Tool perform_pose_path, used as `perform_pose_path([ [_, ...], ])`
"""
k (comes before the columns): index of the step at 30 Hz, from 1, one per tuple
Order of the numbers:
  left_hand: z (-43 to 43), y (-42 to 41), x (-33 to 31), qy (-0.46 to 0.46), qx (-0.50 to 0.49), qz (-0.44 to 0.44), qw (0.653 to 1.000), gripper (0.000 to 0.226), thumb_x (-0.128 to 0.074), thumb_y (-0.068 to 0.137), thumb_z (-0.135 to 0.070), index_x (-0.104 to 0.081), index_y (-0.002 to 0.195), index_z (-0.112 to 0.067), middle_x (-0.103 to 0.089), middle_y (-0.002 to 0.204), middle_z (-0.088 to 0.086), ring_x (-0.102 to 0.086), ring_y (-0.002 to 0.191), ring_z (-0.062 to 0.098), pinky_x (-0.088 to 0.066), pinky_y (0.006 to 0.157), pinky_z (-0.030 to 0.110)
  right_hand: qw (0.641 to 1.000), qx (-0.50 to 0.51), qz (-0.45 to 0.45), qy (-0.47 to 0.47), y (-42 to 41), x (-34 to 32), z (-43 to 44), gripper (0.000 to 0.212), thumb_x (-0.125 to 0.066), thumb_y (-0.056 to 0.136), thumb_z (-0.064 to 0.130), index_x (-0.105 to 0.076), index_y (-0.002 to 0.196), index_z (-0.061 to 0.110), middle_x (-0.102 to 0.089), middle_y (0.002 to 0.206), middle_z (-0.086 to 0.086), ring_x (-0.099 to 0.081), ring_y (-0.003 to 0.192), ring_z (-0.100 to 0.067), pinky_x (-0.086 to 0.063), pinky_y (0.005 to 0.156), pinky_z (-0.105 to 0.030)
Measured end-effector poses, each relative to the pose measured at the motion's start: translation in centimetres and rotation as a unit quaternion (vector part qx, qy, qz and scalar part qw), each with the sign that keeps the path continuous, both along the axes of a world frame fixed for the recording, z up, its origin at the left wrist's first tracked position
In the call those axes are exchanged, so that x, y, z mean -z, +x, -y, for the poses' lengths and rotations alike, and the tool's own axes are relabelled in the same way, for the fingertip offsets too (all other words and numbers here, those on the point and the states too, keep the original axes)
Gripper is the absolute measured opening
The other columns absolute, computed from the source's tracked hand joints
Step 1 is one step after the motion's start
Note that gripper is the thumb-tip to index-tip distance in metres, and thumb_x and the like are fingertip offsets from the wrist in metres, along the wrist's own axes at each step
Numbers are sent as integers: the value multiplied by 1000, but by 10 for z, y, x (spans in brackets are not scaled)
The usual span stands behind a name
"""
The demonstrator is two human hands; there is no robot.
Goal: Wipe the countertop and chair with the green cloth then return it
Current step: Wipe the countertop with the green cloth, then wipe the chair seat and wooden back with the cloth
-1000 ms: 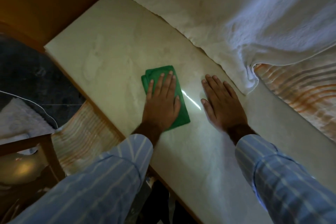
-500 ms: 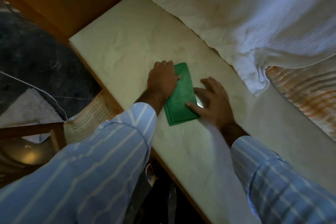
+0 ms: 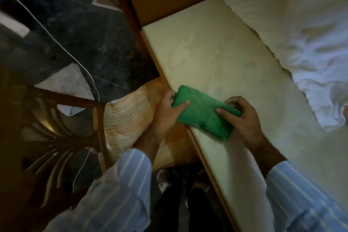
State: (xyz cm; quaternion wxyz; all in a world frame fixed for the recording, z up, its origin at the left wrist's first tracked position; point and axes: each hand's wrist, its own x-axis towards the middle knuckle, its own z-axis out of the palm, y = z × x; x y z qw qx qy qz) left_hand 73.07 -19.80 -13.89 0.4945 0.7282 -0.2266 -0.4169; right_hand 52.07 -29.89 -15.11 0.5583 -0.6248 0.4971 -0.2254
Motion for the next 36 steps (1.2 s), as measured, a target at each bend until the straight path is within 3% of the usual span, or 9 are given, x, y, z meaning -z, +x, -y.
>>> perform_pose_path([
  [8, -170, 65, 63, 40, -193, -102, 975, 21, -77, 85, -13, -67, 104, -13, -77, 101, 11, -73, 96, 32, -61, 80, 43, 973, -45, 55, 220, 114, 29, -94, 53, -86, 76, -8, -69, 123, 11, -83, 98, -6, -78, 85, -17, -65, 70, -27],
  [14, -241, 95, 120, 82, -265, -118, 953, 17, -74, 87, -10, -69, 104, -13, -77, 104, 7, -73, 100, 28, -60, 84, 41, 939, -61, -28, 338, 158, 110, -155, 34, -76, 86, -8, -72, 120, -4, -81, 109, -21, -79, 87, -25, -65, 79, -34],
  [19, -249, 123, 173, 127, -287, -141, 939, 21, -61, 98, -20, -64, 110, -3, -67, 118, 22, -63, 115, 37, -47, 103, 55, 946, -80, -100, 297, 188, 176, -161, 24, -74, 95, 7, -75, 117, -2, -81, 93, -4, -79, 75, -6, -60, 63, -17],
  [22, -237, 144, 208, 142, -293, -141, 935, 16, -60, 97, -18, -64, 107, -6, -66, 114, 20, -61, 114, 35, -47, 98, 49, 951, -112, -135, 256, 209, 211, -147, 23, -72, 98, 11, -73, 118, 0, -80, 104, -16, -75, 76, -9, -59, 65, -15],
  [25, -214, 169, 236, 143, -248, -81, 955, 12, -58, 99, -16, -63, 110, -16, -69, 103, -1, -67, 96, 2, -51, 82, 25, 950, -118, -132, 256, 242, 248, -129, 27, -64, 101, 2, -67, 126, -7, -70, 126, -34, -71, 102, -33, -62, 95, -43],
  [27, -195, 190, 255, 146, -219, -34, 964, 15, -57, 99, -15, -63, 113, -11, -70, 103, 4, -68, 95, 11, -54, 78, 30, 948, -110, -137, 266, 267, 270, -115, 32, -59, 102, -2, -62, 133, -11, -65, 134, -36, -66, 121, -43, -51, 110, -60],
  [31, -157, 244, 286, 187, -169, 120, 960, 21, -59, 98, -20, -63, 108, -2, -65, 95, 6, -67, 92, 26, -47, 61, 13, 950, -130, -150, 241, 323, 295, -83, 30, -60, 103, 3, -65, 130, -9, -68, 134, -31, -68, 122, -39, -52, 111, -51],
  [34, -141, 277, 301, 269, -130, 222, 928, 38, -64, 92, -22, -54, 125, -6, -63, 122, 12, -61, 115, 28, -51, 92, 33, 945, -135, -95, 283, 351, 307, -69, 30, -54, 105, 4, -64, 133, -2, -71, 130, -21, -70, 118, -34, -56, 108, -48],
  [36, -137, 283, 306, 291, -69, 310, 903, 62, -67, 87, -18, -42, 143, -8, -52, 142, 12, -49, 133, 27, -42, 110, 42, 950, -140, -75, 269, 357, 313, -65, 25, -46, 108, 14, -67, 121, 8, -76, 112, -7, -72, 101, -21, -63, 88, -33],
])
